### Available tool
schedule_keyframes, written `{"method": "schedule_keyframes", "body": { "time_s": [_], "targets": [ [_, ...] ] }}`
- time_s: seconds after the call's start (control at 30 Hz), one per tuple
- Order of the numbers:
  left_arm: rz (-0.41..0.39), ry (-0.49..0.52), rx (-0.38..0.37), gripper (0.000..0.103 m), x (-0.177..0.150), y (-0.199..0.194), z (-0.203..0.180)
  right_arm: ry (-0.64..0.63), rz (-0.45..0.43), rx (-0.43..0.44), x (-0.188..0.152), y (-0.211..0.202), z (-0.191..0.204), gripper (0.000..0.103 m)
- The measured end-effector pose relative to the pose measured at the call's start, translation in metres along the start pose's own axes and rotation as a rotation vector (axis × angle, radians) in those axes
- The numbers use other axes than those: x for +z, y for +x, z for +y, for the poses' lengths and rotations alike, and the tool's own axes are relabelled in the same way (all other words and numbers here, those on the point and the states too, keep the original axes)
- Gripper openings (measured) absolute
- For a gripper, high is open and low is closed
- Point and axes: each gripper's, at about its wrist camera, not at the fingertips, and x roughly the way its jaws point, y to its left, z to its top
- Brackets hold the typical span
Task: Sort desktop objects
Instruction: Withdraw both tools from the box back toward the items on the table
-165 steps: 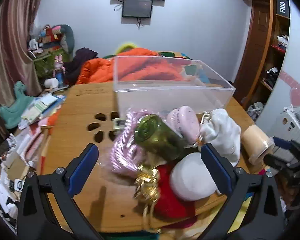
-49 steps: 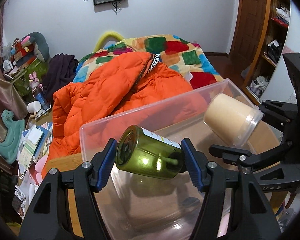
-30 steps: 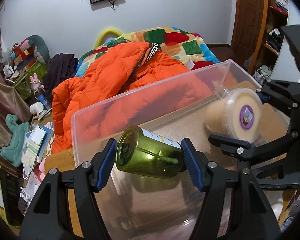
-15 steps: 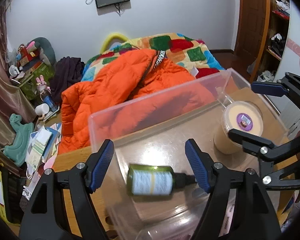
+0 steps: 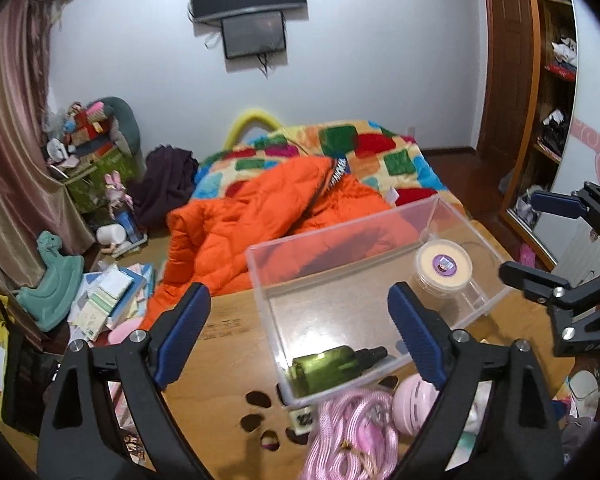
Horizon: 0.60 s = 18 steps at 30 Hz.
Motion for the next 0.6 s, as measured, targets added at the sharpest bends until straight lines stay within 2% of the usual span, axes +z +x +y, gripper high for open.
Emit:
{"method": "schedule_keyframes", "body": {
  "time_s": [0.2, 0.3, 0.6],
  "targets": [
    [-0.043, -0.018, 0.019, 0.094, -0.018, -0.032, 0.008, -0.007, -0.048, -0.018, -0.013, -0.032, 0.004, 0.090],
    [-0.037, -0.028, 0.018, 0.094, -0.032, -0.039, 0.011, -0.011, -0.060, -0.017, -0.025, -0.044, 0.009, 0.095],
    [0.028, -0.060, 0.030, 0.094, -0.082, -0.040, 0.022, 0.007, -0.031, 0.006, -0.064, -0.058, 0.018, 0.095]
  ]
}}
